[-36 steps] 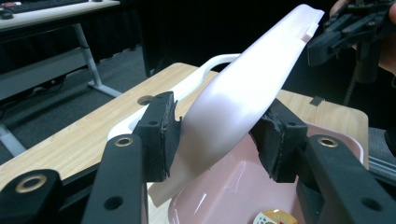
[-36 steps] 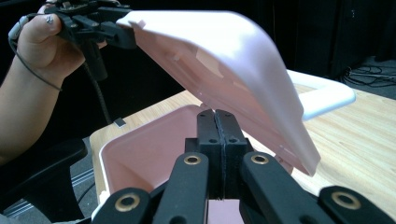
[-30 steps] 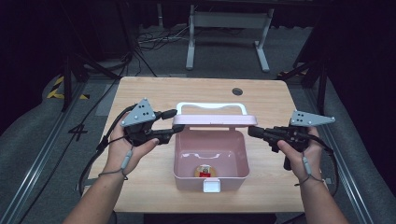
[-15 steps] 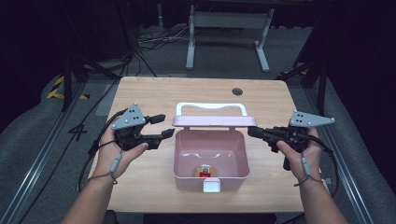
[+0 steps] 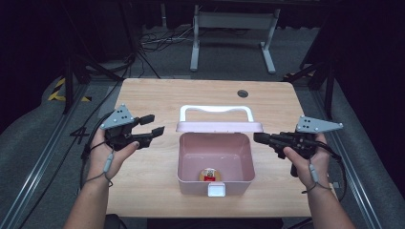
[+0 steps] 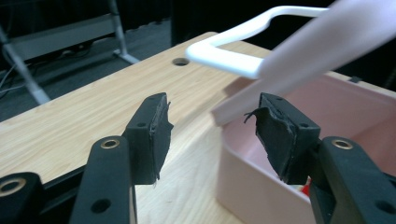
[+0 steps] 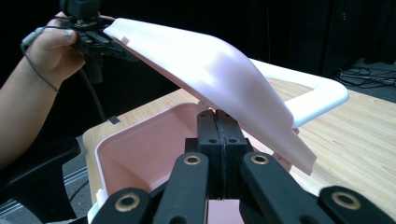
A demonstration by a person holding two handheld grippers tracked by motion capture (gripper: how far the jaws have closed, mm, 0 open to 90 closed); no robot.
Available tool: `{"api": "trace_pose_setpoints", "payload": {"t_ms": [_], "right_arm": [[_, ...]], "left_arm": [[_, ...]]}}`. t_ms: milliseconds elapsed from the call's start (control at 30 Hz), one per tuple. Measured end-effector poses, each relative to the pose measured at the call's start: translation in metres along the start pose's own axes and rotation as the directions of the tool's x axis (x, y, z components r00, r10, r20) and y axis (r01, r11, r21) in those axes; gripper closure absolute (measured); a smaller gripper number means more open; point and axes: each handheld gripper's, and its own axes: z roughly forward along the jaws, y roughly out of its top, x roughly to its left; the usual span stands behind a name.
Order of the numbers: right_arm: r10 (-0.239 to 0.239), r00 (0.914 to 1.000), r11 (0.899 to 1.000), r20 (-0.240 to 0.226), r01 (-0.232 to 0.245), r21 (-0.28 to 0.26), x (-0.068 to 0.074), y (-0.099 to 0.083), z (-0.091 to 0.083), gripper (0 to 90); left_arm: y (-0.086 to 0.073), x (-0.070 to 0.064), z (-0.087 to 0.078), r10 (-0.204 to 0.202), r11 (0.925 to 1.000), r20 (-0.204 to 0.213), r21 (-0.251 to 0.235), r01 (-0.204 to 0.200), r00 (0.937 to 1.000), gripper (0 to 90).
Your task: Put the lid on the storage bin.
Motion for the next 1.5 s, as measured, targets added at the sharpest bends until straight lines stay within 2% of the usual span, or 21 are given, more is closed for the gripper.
{"api": "trace_pose_setpoints", "payload": {"t_ms": [67, 300, 500, 567, 667, 800, 1033, 1267, 1500], "right_arm": [[-0.002, 1.0, 1.0, 0.0, 0.002, 0.002, 0.002, 0.0, -0.001, 90.0], [-0.006, 1.0, 1.0, 0.002, 0.006, 0.008, 0.006, -0.001, -0.006, 90.0], [-0.016, 0.9998, 0.998, 0.014, 0.016, 0.054, 0.011, -0.004, -0.006, 90.0], [-0.018, 0.9997, 0.998, 0.014, 0.017, 0.062, 0.013, -0.005, -0.006, 90.0], [-0.021, 0.9997, 0.996, 0.013, 0.02, 0.082, 0.015, -0.006, -0.007, 90.0], [-0.019, 0.9998, 0.995, 0.008, 0.018, 0.1, 0.017, -0.007, -0.007, 90.0], [-0.021, 0.9998, 0.989, -0.007, 0.022, 0.146, 0.021, -0.009, -0.006, 90.0], [-0.018, 0.9997, 0.983, -0.015, 0.02, 0.182, 0.024, -0.012, -0.006, 90.0], [-0.016, 0.9996, 0.969, -0.024, 0.021, 0.244, 0.026, -0.014, -0.003, 90.0]], "left_arm": [[-0.002, 0.005, 0.003, -0.008, 0.9999, -0.022, 0.013, 0.009, 0.9997, 44.7], [-0.01, 0.02, 0.007, -0.047, 0.9988, -0.064, 0.008, 0.048, 0.9969, 43.9], [-0.02, 0.035, 0.01, -0.069, 0.9973, -0.117, 0.016, 0.071, 0.9908, 43.0], [-0.022, 0.038, 0.011, -0.064, 0.9975, -0.13, 0.02, 0.068, 0.9894, 42.8], [-0.025, 0.041, 0.014, -0.051, 0.9978, -0.176, 0.034, 0.058, 0.9832, 42.2], [-0.028, 0.045, 0.016, -0.067, 0.997, -0.168, 0.028, 0.073, 0.9836, 42.0], [-0.036, 0.051, 0.018, -0.079, 0.995, -0.188, 0.046, 0.089, 0.979, 40.8], [-0.04, 0.056, 0.019, -0.084, 0.994, -0.195, 0.053, 0.096, 0.9773, 40.8], [-0.045, 0.06, 0.019, -0.098, 0.9919, -0.206, 0.058, 0.113, 0.9735, 40.0]]}}
